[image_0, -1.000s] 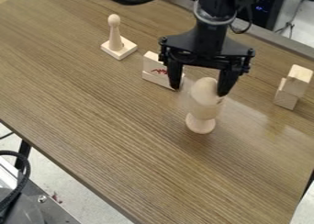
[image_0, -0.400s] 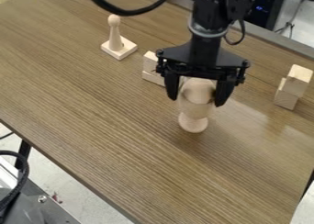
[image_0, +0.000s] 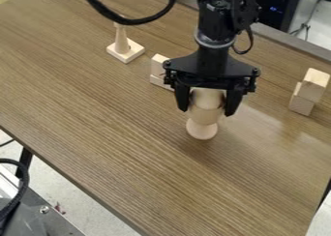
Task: Move the cup with the ball to the left
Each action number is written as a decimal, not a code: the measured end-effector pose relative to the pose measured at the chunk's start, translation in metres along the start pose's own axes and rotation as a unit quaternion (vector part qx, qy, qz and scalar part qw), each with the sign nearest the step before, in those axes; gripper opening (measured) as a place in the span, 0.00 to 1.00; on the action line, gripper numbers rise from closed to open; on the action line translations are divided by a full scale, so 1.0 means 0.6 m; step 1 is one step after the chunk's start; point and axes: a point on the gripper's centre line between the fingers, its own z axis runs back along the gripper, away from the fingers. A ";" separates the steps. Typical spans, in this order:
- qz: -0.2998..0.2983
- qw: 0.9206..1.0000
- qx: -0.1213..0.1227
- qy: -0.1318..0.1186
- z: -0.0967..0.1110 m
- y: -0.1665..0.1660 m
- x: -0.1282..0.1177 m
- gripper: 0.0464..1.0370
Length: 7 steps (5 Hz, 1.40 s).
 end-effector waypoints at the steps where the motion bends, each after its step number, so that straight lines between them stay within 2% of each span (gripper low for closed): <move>1: 0.004 1.000 -0.005 -0.004 0.004 0.007 -0.002 0.82; 2: 0.014 1.000 -0.015 -0.004 0.016 0.018 -0.006 0.82; 3: 0.017 0.998 -0.040 -0.035 0.059 0.021 -0.008 0.82; 4: 0.016 0.998 -0.047 -0.044 0.073 0.022 -0.008 0.82; 5: 0.010 0.999 -0.032 -0.025 0.044 0.021 -0.009 0.82; 6: 0.010 0.999 -0.025 -0.027 0.041 0.024 -0.006 0.82; 7: 0.043 0.998 -0.023 -0.034 0.049 0.041 0.016 0.82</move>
